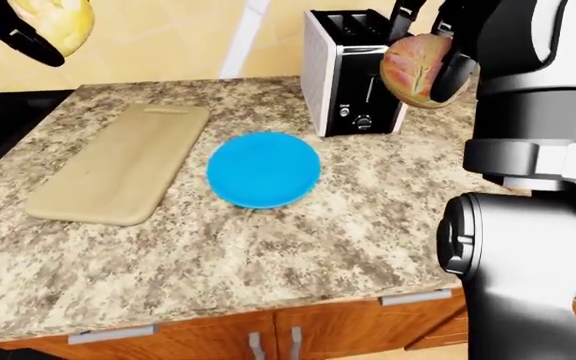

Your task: Place all breads on the cutting board.

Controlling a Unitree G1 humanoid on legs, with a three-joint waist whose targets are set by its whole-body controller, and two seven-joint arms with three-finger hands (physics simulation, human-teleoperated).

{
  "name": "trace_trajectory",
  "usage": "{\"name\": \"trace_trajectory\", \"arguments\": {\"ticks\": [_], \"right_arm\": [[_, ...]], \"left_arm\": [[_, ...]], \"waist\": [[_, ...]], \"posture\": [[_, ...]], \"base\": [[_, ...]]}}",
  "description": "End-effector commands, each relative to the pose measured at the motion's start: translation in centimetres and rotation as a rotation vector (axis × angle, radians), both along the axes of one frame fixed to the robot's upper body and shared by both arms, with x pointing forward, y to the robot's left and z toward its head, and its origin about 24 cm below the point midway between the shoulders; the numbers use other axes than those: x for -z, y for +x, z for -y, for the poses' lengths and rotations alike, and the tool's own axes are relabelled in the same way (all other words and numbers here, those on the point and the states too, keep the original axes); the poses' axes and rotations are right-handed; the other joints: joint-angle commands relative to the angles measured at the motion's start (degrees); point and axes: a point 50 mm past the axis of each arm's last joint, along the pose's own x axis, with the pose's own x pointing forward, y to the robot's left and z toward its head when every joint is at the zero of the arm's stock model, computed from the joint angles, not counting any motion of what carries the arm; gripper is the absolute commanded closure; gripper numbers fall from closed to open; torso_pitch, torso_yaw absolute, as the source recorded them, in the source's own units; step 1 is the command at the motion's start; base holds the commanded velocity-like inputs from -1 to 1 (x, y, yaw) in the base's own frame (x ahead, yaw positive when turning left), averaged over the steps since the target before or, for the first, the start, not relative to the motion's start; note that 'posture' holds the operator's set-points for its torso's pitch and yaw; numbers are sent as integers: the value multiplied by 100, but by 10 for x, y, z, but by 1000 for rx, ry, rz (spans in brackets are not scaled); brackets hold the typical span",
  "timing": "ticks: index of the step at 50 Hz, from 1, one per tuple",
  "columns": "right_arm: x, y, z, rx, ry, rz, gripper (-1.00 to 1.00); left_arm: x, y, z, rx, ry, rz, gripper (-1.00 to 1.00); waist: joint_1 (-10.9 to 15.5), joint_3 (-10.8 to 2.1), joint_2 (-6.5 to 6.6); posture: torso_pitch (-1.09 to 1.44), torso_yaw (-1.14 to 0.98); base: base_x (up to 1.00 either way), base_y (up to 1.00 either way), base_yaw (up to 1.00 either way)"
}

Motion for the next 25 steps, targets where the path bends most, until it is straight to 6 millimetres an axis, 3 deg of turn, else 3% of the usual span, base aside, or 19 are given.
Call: {"name": "trace_trajectory", "arguments": {"ticks": [1, 2, 3, 4, 6, 7, 9, 10, 11, 12, 13, 17, 20, 22, 23, 24, 25], "right_arm": [[-20, -11, 0, 2, -8, 98, 100], [-20, -11, 0, 2, -7, 97, 100], [-19, -11, 0, 2, -9, 96, 100], [-18, -10, -1, 2, -9, 93, 100], [-18, -10, -1, 0, -9, 94, 100], [-18, -10, -1, 0, -9, 94, 100], [-18, -9, -2, -1, -10, 94, 100], [-18, -10, -2, -1, -9, 94, 100], [-18, -10, -2, -1, -9, 93, 100], [-18, -10, -2, -1, -8, 92, 100], [-17, -10, -2, 0, -10, 92, 100], [-18, -10, -1, 0, -10, 92, 100], [-19, -10, -2, -2, -11, 93, 100], [-20, -11, -1, -1, -10, 94, 100], [-20, -11, -1, -1, -10, 94, 100], [-19, -11, -1, -2, -12, 92, 100], [-19, -10, -2, -5, -11, 94, 100]], "left_arm": [[-23, -9, 5, 17, 16, 93, 100], [-23, -9, 5, 17, 16, 93, 100], [-22, -9, 5, 18, 16, 91, 100], [-22, -9, 5, 17, 17, 91, 100], [-22, -9, 5, 17, 18, 92, 100], [-22, -9, 5, 18, 17, 92, 100], [-23, -9, 5, 17, 17, 94, 100], [-24, -10, 5, 18, 16, 94, 100], [-24, -10, 5, 18, 18, 94, 100], [-24, -10, 6, 18, 18, 93, 100], [-25, -10, 6, 19, 17, 95, 100], [-26, -11, 5, 18, 17, 94, 100], [-25, -11, 4, 14, 16, 93, 100], [-25, -11, 4, 14, 18, 94, 100], [-26, -11, 4, 14, 18, 95, 100], [-26, -11, 4, 15, 17, 95, 100], [-26, -11, 5, 15, 18, 96, 100]], "waist": [[0, -219, -62], [23, -234, -156], [10, -298, -25], [73, -325, -151], [110, -354, -149], [123, -344, -64], [120, -206, 143], [124, -206, 344], [112, -377, 584], [123, -242, 508], [113, -176, 588], [153, -202, 256], [97, -165, 87], [94, -121, -127], [104, -134, -312], [111, -146, -323], [84, -158, -206]], "posture": [[0, 0], [0, 0], [0, 0], [0, 0], [0, 0], [0, 0], [0, 0], [0, 0], [0, 0], [0, 0], [0, 0], [0, 0], [0, 0], [0, 0], [0, 0], [0, 0], [0, 0]], "base": [[0, 40, 0], [0, 40, 0], [0, 40, 0], [0, 39, 0], [0, 38, 0], [0, 39, 0], [0, 38, 0], [0, 37, 0], [0, 38, 0], [0, 38, 0], [0, 38, 0], [0, 38, 0], [0, 38, 0], [0, 38, 0], [0, 37, 0], [0, 27, 0], [0, 16, 0]]}}
